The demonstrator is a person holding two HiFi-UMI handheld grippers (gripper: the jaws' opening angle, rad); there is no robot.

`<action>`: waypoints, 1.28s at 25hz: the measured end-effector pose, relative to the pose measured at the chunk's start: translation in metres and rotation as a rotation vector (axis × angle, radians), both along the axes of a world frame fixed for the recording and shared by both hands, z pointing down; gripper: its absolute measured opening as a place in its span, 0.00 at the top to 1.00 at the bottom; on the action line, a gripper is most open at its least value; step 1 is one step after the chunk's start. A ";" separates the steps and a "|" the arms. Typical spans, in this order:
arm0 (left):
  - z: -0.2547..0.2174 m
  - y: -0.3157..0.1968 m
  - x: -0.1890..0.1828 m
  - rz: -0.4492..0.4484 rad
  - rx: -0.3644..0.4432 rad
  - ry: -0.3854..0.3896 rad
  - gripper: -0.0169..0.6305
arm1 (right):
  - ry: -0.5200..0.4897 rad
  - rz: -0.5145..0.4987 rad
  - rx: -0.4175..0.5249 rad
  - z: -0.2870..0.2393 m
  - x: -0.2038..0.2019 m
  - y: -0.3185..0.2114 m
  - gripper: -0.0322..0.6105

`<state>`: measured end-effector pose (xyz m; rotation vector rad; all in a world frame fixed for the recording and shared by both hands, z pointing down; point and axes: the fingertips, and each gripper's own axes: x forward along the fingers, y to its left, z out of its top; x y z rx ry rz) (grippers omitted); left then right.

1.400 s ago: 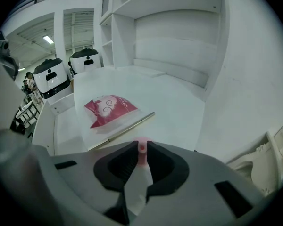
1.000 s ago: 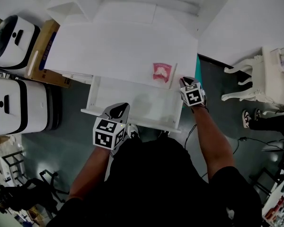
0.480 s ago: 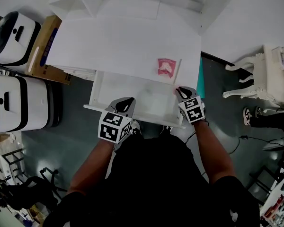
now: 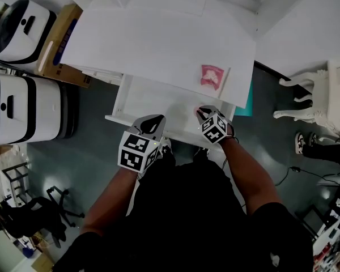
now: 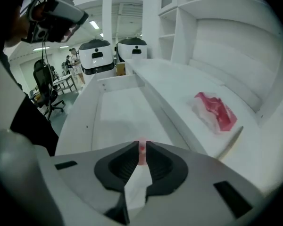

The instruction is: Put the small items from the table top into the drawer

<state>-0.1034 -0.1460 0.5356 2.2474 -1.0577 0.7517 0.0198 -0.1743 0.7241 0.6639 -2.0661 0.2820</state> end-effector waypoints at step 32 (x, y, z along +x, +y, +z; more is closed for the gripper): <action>-0.001 0.001 -0.013 -0.017 0.005 0.002 0.96 | -0.036 0.073 -0.047 0.015 -0.024 -0.009 0.82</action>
